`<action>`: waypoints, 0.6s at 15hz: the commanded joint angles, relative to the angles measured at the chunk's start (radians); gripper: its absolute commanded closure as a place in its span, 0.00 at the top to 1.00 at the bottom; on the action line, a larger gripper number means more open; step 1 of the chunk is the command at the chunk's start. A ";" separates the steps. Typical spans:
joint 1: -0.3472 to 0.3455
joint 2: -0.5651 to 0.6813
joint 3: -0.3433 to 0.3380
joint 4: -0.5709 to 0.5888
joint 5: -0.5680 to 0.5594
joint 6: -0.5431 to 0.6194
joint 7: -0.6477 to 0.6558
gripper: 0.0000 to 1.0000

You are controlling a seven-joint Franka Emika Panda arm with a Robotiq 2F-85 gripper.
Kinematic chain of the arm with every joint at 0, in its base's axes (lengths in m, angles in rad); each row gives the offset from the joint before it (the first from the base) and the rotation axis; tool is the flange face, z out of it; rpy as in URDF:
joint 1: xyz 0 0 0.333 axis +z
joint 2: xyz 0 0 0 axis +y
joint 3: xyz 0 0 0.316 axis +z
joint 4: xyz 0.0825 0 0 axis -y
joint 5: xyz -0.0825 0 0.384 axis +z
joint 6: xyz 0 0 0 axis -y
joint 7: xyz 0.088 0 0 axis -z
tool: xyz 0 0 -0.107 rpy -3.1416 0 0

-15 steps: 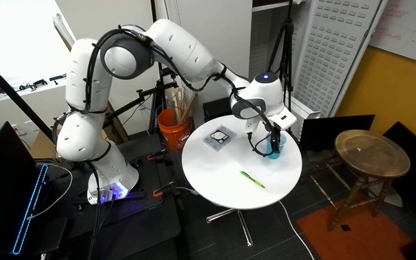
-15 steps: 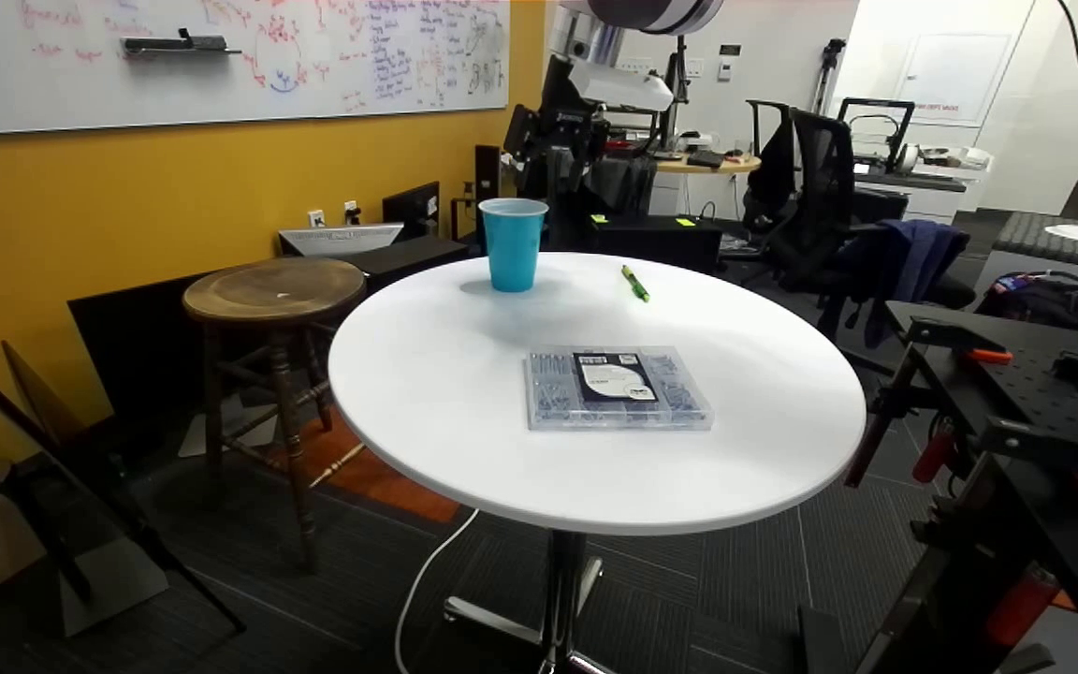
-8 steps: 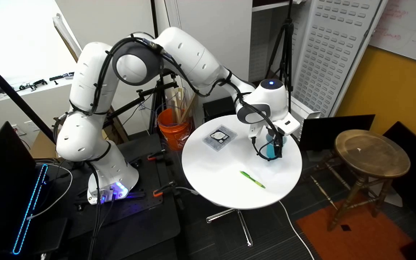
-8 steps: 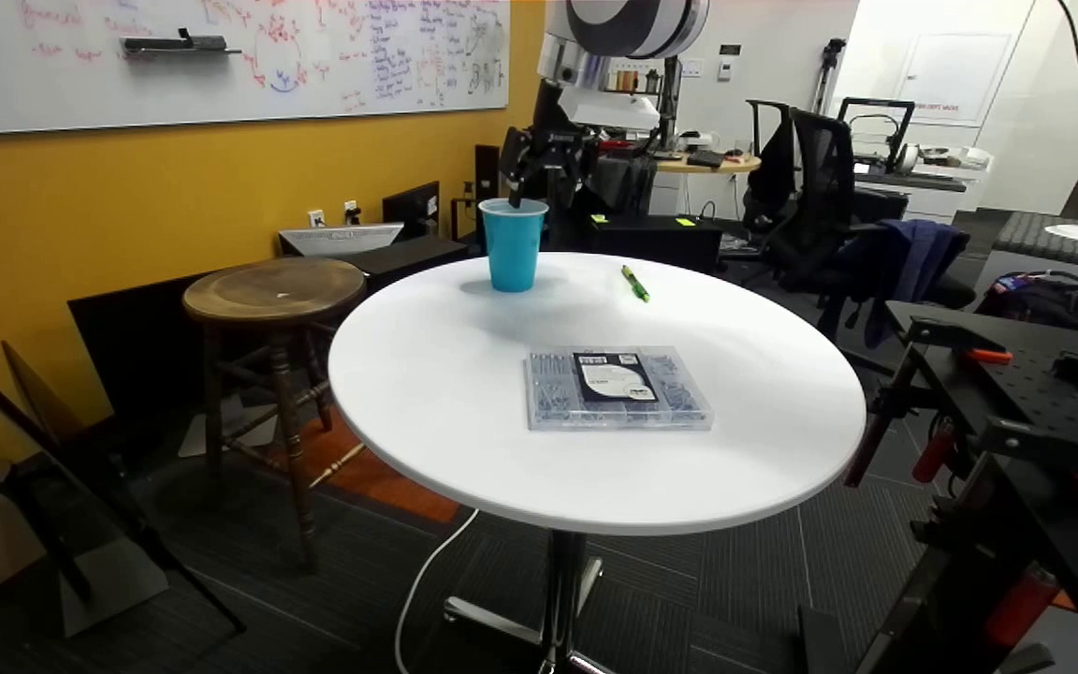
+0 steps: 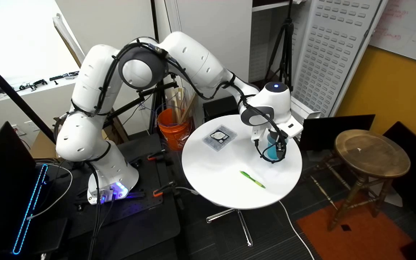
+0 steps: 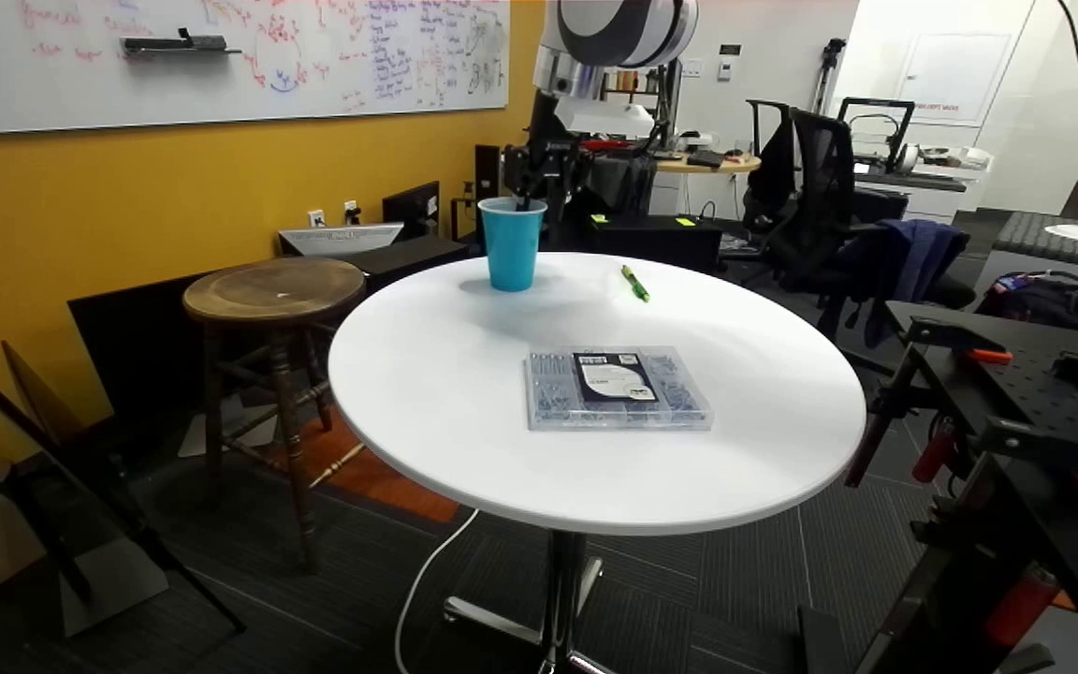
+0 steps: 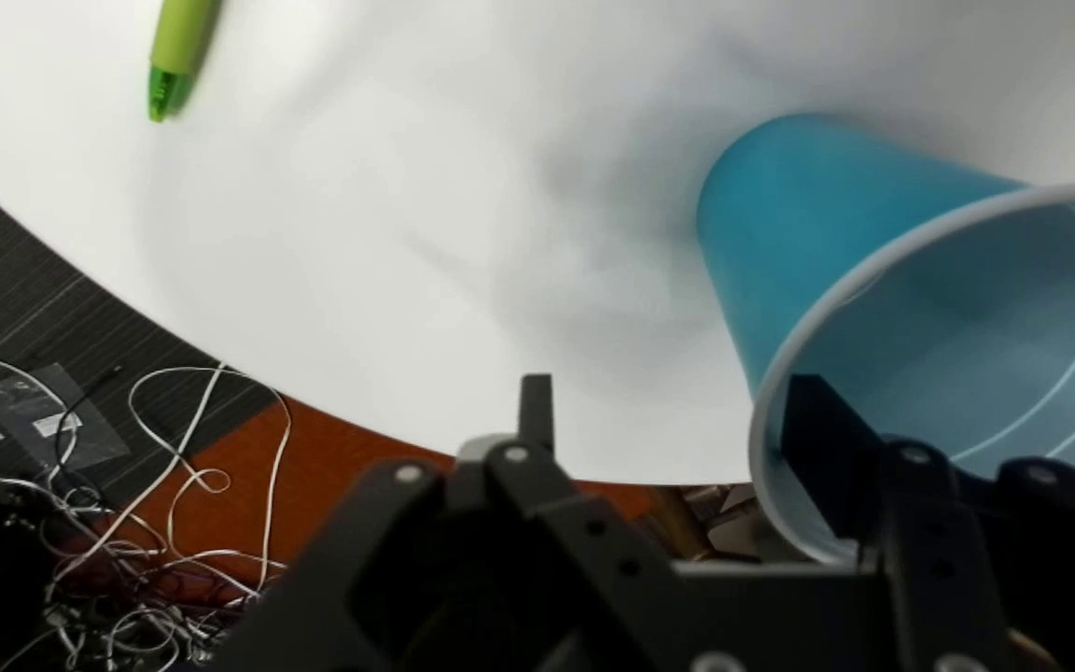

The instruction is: Remove the pen from the cup and place it on the table

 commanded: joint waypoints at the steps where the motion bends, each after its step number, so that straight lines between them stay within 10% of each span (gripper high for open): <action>1: -0.017 0.015 0.013 0.048 -0.001 -0.046 -0.031 0.34; 5: -0.018 0.015 0.014 0.054 -0.001 -0.045 -0.033 0.03; 9: -0.017 0.001 0.019 0.049 -0.001 -0.043 -0.042 0.00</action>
